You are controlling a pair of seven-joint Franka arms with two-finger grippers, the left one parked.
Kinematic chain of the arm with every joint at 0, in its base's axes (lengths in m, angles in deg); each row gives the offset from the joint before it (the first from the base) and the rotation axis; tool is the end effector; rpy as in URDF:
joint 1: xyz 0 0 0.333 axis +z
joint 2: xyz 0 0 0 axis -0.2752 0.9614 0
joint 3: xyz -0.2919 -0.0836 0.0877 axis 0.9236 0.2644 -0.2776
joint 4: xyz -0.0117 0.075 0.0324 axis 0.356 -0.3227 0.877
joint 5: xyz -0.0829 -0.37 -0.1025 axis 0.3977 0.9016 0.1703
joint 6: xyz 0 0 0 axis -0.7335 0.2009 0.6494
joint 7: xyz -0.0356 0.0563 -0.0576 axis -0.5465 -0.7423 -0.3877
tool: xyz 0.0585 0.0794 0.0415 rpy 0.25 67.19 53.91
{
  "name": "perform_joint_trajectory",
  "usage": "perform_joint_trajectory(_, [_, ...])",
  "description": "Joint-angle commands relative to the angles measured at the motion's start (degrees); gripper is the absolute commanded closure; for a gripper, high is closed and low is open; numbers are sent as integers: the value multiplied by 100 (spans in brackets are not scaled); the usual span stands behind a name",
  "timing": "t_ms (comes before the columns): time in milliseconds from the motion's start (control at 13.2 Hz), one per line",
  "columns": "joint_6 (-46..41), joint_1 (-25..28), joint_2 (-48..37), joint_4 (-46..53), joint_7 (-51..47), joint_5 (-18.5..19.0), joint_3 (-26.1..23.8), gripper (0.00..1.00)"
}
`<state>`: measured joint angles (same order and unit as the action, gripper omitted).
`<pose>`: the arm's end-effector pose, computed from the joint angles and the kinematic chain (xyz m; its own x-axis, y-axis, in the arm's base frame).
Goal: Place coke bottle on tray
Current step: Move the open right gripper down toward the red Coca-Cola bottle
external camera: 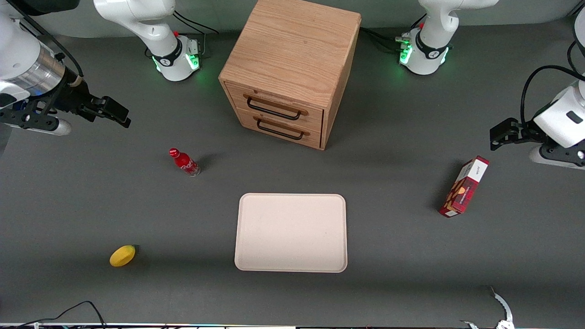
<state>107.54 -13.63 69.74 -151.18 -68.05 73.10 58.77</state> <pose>0.5224 0.0949 0.6211 0.9701 -0.2402 -0.0348 -0.2412 -0.9701 -0.0285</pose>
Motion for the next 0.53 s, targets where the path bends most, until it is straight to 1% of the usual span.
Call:
perform_joint_trajectory(0, [-246,11,72,205,-37,-160,63,0])
perform_joint_trajectory(152, [-238,2,124,178,51,-168,81,0])
perform_joint_trajectory(304, [-194,29,142,21,86,-55,-16,0])
perform_joint_trajectory(380, [-98,29,168,-241,104,-37,-34,0])
perform_joint_trajectory(456, [190,29,168,-626,243,-19,-34,0])
